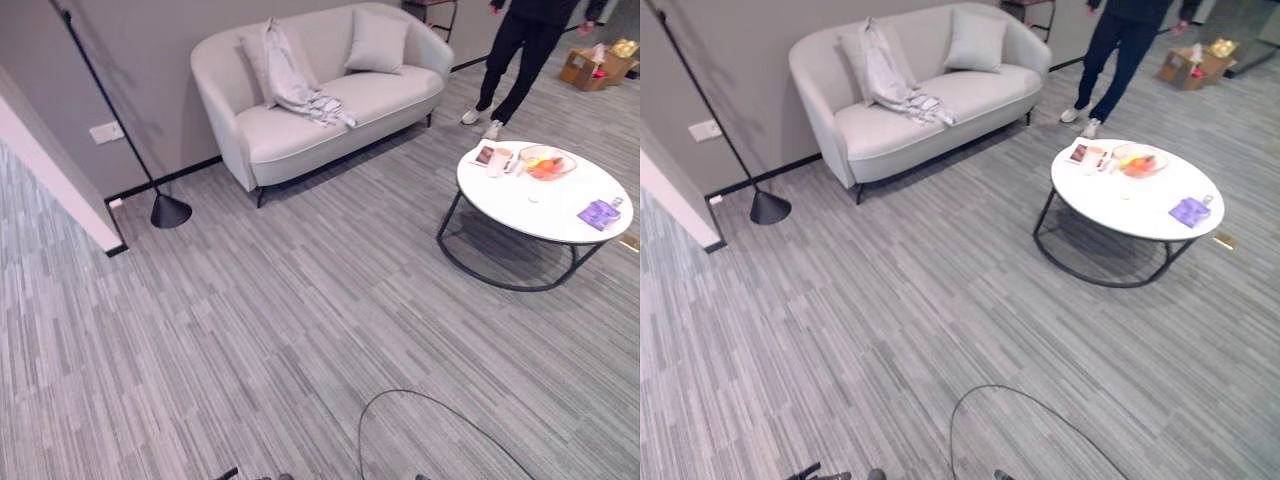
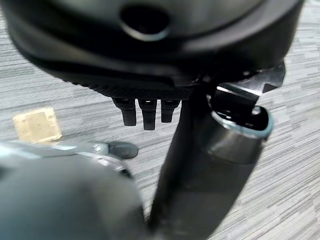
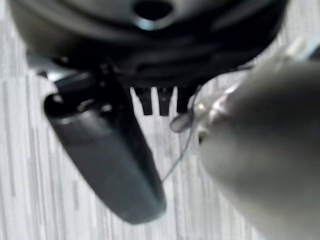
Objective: Hang the clothes on the sofa on the clothes rack.
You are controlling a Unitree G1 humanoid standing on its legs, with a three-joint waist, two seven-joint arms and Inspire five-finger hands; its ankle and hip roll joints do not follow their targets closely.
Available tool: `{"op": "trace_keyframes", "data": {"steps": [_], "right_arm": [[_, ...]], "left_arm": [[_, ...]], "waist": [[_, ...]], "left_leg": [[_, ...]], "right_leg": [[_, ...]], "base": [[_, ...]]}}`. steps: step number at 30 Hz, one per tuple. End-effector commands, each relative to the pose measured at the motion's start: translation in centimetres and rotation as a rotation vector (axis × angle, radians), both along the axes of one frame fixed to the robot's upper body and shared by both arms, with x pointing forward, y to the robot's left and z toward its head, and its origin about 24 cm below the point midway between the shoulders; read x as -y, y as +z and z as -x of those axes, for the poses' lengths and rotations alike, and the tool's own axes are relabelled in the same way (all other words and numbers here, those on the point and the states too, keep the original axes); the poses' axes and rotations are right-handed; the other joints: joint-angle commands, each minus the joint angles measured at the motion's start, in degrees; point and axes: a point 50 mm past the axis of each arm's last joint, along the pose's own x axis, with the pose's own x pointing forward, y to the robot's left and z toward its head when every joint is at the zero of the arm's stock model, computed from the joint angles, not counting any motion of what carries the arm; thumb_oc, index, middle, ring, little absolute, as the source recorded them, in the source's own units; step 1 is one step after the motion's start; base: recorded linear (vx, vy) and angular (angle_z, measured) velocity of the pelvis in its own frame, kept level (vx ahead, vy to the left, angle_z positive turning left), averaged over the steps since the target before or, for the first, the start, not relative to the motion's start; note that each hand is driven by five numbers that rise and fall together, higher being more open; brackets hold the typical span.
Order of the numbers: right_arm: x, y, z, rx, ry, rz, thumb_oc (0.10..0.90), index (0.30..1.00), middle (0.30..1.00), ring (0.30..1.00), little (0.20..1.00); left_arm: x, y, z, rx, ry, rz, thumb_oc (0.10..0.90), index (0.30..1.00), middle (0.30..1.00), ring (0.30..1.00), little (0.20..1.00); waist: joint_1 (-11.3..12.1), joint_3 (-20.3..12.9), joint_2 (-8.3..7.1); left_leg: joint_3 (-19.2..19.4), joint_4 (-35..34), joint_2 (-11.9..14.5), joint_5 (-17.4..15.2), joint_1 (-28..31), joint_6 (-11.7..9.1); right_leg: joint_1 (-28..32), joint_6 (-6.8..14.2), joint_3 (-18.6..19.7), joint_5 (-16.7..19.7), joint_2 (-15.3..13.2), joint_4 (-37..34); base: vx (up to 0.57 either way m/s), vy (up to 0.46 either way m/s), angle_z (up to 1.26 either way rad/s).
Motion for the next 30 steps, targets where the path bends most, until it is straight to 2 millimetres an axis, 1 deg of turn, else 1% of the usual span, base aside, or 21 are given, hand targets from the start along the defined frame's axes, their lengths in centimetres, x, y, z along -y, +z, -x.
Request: {"op": "trace_keyframes", "data": {"steps": [1, 3, 4, 5, 6, 12, 21, 23, 30], "right_arm": [[0.5, 0.3, -1.5, 0.027, -0.036, 0.010, 0.800, 0.900, 0.900, 0.900, 0.900], [0.7, 0.3, -1.1, 0.016, -0.024, 0.018, 0.800, 0.900, 0.900, 0.900, 0.900], [0.7, 0.2, -0.5, -0.005, 0.007, 0.019, 0.800, 0.900, 0.900, 0.900, 0.900], [0.7, 0.2, -0.5, -0.005, 0.007, 0.019, 0.800, 0.900, 0.900, 0.900, 0.900], [0.6, 0.2, 0.0, -0.028, 0.046, 0.019, 0.800, 0.900, 0.900, 0.900, 0.900], [0.0, 0.0, 1.0, -0.060, 0.157, 0.002, 0.800, 0.900, 0.900, 0.900, 0.900], [-0.4, -0.1, 0.3, -0.041, 0.273, 0.009, 0.800, 0.900, 0.900, 0.900, 0.900], [-0.7, -0.2, 0.6, -0.056, 0.327, 0.003, 0.800, 0.900, 0.900, 0.900, 0.900], [-0.7, -0.2, 0.9, -0.068, 0.352, 0.000, 0.800, 0.900, 0.900, 0.900, 0.900]], "left_arm": [[1.9, -0.3, 0.0, -0.013, -0.013, 0.052, 0.800, 0.900, 0.900, 0.900, 0.900], [2.1, -0.3, 0.0, -0.012, -0.030, 0.056, 0.800, 0.900, 0.900, 0.900, 0.900], [2.2, -0.3, -0.1, -0.006, -0.031, 0.058, 0.800, 0.900, 0.900, 0.900, 0.900], [2.2, -0.3, -0.1, -0.006, -0.031, 0.058, 0.800, 0.900, 0.900, 0.900, 0.900], [2.4, -0.4, 0.0, -0.017, -0.018, 0.077, 0.800, 0.900, 0.900, 0.900, 0.900], [2.8, -0.5, 0.3, -0.024, -0.023, 0.105, 0.800, 0.900, 0.900, 0.900, 0.900], [2.8, -0.4, 0.0, -0.019, -0.060, 0.098, 0.800, 0.900, 0.900, 0.900, 0.900], [2.7, -0.4, 0.0, -0.021, -0.081, 0.091, 0.800, 0.900, 0.900, 0.900, 0.900], [2.7, -0.4, 0.0, -0.026, -0.100, 0.091, 0.800, 0.900, 0.900, 0.900, 0.900]], "waist": [[0.69, -1.45, -0.64], [0.42, -1.64, -0.65], [0.24, -1.80, -0.67], [0.24, -1.81, -0.67], [0.07, -1.97, -0.64], [-0.24, -2.60, -0.61], [-0.37, -3.23, -0.91], [-0.56, -3.44, -0.87], [-0.77, -3.94, -0.72]], "left_leg": [[-2.69, -0.79, -3.48, -3.04, -2.54, -1.54], [-2.79, -0.74, -3.14, -2.74, -2.38, -1.87], [-2.81, -0.66, -2.69, -2.24, -2.48, -2.25], [-2.81, -0.66, -2.69, -2.24, -2.49, -2.25], [-2.72, -0.55, -2.29, -1.76, -2.70, -2.52], [-2.52, -0.15, -1.53, -1.20, -2.41, -2.98], [-2.83, -0.09, -1.40, -1.45, -1.70, -2.99], [-2.92, -0.29, -1.51, -1.77, -1.14, -2.86], [-3.30, -0.55, -1.89, -2.35, -0.55, -2.57]], "right_leg": [[-0.07, 1.47, 2.03, -1.16, -0.85, -0.90], [0.39, 1.21, 2.33, -1.07, -0.57, -1.41], [0.42, 0.97, 2.52, -1.17, -0.24, -1.58], [0.41, 0.97, 2.51, -1.17, -0.24, -1.58], [0.48, 0.67, 2.66, -1.32, 0.09, -1.69], [1.26, 0.02, 2.97, -1.72, 0.70, -1.88], [1.83, -0.16, 3.33, -1.86, 0.93, -1.96], [2.01, -0.16, 3.51, -1.79, 0.85, -1.94], [2.19, -0.02, 3.77, -1.62, 0.58, -1.81]], "base": [[0.00, -0.036, -0.01], [-0.01, -0.099, -0.06], [-0.02, -0.099, -0.07], [-0.04, -0.126, -0.02], [-0.02, -0.070, 0.02], [0.00, -0.064, 0.00], [0.00, -0.004, 0.00], [0.02, 0.011, 0.01], [0.01, 0.014, 0.00]]}}
